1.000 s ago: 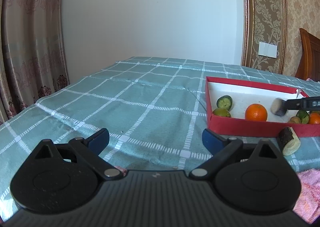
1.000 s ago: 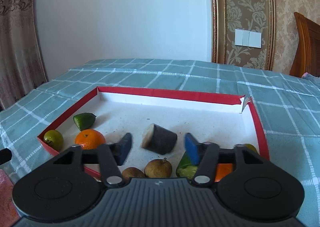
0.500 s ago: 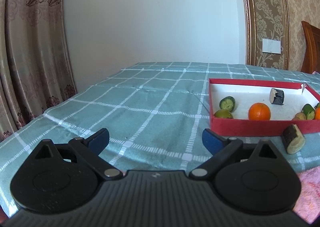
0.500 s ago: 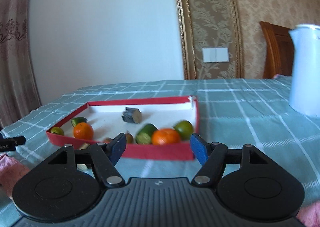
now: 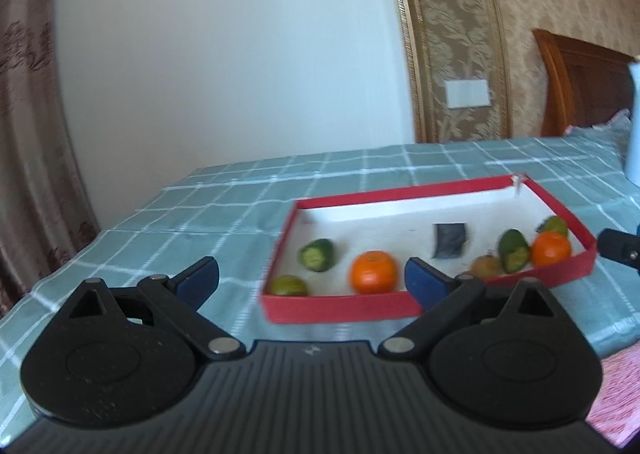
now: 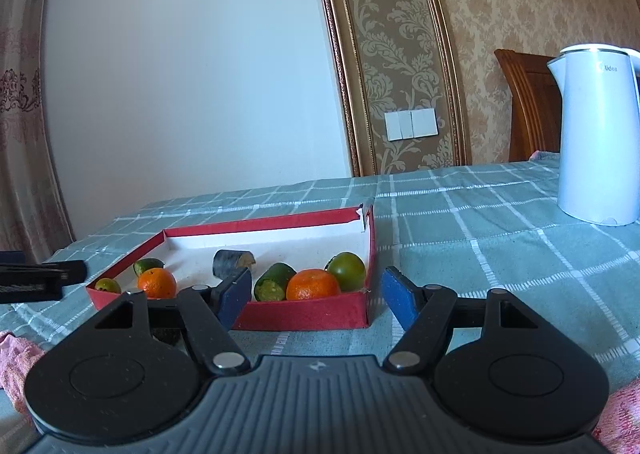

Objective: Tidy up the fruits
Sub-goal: 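Grasp the second eggplant chunk beside the tray with the left gripper, then carry the eggplant chunk over the tray and open the left gripper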

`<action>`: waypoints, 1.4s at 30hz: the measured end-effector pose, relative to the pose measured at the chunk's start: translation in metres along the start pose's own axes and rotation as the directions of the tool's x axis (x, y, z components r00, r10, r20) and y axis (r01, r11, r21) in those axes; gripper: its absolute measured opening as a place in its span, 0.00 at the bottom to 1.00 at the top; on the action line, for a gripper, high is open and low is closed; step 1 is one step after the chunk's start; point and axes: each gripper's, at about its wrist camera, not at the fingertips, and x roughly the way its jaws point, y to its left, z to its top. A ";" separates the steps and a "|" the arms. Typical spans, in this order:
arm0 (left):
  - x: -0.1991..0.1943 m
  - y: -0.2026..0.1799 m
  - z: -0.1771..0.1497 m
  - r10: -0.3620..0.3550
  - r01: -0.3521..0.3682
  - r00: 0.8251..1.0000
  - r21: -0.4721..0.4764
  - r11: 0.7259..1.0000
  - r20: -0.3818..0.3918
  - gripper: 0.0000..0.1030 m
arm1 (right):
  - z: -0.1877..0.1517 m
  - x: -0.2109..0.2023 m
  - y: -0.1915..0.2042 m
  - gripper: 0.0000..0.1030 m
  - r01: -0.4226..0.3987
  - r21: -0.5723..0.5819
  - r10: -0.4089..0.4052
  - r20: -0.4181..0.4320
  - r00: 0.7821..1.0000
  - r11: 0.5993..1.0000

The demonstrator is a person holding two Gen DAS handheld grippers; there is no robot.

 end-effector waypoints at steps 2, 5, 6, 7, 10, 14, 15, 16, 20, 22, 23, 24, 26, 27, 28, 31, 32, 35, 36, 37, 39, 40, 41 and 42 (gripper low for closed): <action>0.004 -0.011 0.000 -0.011 0.011 1.000 0.008 1.000 -0.011 0.96 | -0.001 0.000 -0.002 0.70 0.000 0.013 0.000 -0.001 1.000 1.000; 0.009 -0.023 0.001 -0.011 0.011 1.000 0.019 1.000 -0.028 0.96 | -0.001 0.000 -0.004 0.70 -0.004 0.026 0.004 0.002 1.000 1.000; 0.011 -0.026 0.001 -0.013 0.014 0.999 0.022 1.000 -0.032 0.96 | -0.001 0.000 -0.005 0.70 -0.005 0.028 0.005 0.003 1.000 1.000; 0.012 -0.028 0.001 -0.015 0.016 0.999 0.025 1.000 -0.036 0.96 | -0.001 0.000 -0.005 0.70 -0.007 0.029 0.007 0.004 1.000 1.000; 0.016 -0.034 0.001 -0.007 0.009 0.999 0.038 0.999 -0.050 0.96 | -0.001 0.000 -0.004 0.70 -0.010 0.029 0.010 0.005 1.000 1.000; 0.019 -0.038 -0.001 -0.020 0.023 0.998 0.038 0.999 -0.068 0.96 | -0.002 -0.001 -0.005 0.70 -0.019 0.036 0.018 0.008 1.000 0.999; 0.020 -0.039 -0.002 -0.025 0.028 0.997 0.037 0.999 -0.072 0.96 | -0.002 -0.001 -0.006 0.70 -0.019 0.037 0.019 0.007 1.000 0.999; 0.021 -0.040 -0.002 -0.031 0.034 0.996 0.036 0.999 -0.078 0.96 | -0.002 -0.001 -0.006 0.70 -0.021 0.038 0.020 0.007 1.000 0.999; 0.030 -0.040 -0.004 -0.064 0.067 0.990 0.016 0.998 -0.124 0.96 | -0.002 -0.001 -0.007 0.70 -0.020 0.043 0.020 0.007 1.000 0.999; 0.036 -0.040 -0.005 -0.072 0.073 0.986 0.003 0.997 -0.153 0.96 | -0.002 -0.001 -0.007 0.70 -0.020 0.045 0.020 0.007 1.000 0.999; 0.039 -0.040 -0.006 -0.074 0.075 0.983 -0.002 0.997 -0.166 0.96 | -0.002 -0.001 -0.007 0.70 -0.020 0.045 0.020 0.006 1.000 0.999; 0.042 -0.039 -0.008 -0.076 0.076 0.981 -0.007 0.997 -0.179 0.96 | -0.002 -0.001 -0.007 0.70 -0.020 0.046 0.020 0.005 1.000 0.999; 0.049 -0.038 -0.010 -0.084 0.083 0.975 -0.016 0.996 -0.204 0.96 | -0.002 -0.001 -0.007 0.70 -0.019 0.048 0.019 0.004 1.000 0.999; 0.051 -0.037 -0.011 -0.095 0.091 0.973 -0.029 0.995 -0.210 0.96 | -0.002 0.000 -0.007 0.70 -0.019 0.048 0.018 0.003 1.000 0.999; 0.052 -0.036 -0.012 -0.103 0.097 0.971 -0.040 0.995 -0.216 0.96 | -0.002 0.000 -0.007 0.70 -0.018 0.049 0.018 0.001 1.000 0.999; 0.055 -0.036 -0.014 -0.114 0.107 0.967 -0.042 0.993 -0.228 0.86 | -0.001 0.001 -0.008 0.70 -0.017 0.051 0.017 -0.005 1.000 0.999; 0.055 -0.036 -0.014 -0.123 0.117 0.965 -0.040 0.992 -0.232 0.76 | -0.001 0.001 -0.008 0.70 -0.015 0.053 0.016 -0.007 1.000 0.998; 0.056 -0.037 -0.016 -0.161 0.154 0.956 -0.049 0.987 -0.245 0.56 | -0.001 0.002 -0.009 0.70 -0.013 0.060 0.014 -0.010 1.000 0.998; 0.056 -0.038 -0.017 -0.168 0.161 0.955 -0.048 0.986 -0.246 0.53 | -0.001 0.002 -0.009 0.70 -0.012 0.062 0.013 -0.011 1.000 0.998; 0.056 -0.038 -0.017 -0.175 0.169 0.954 -0.045 0.985 -0.245 0.46 | -0.001 0.002 -0.010 0.70 -0.011 0.064 0.012 -0.012 1.000 0.998; 0.055 -0.039 -0.018 -0.190 0.185 0.950 -0.045 0.982 -0.246 0.37 | -0.001 0.003 -0.009 0.70 -0.011 0.065 0.012 -0.014 1.000 0.998; 0.054 -0.039 -0.018 -0.195 0.190 0.950 -0.045 0.981 -0.245 0.32 | -0.001 0.002 -0.010 0.70 -0.010 0.065 0.011 -0.014 1.000 0.998; 0.054 -0.040 -0.017 -0.192 0.188 0.950 -0.040 0.981 -0.246 0.32 | -0.001 0.002 -0.010 0.70 -0.011 0.065 0.012 -0.014 1.000 0.998; 0.053 -0.041 -0.017 -0.187 0.185 0.951 -0.034 0.982 -0.245 0.32 | -0.001 0.002 -0.010 0.70 -0.010 0.066 0.011 -0.013 1.000 0.998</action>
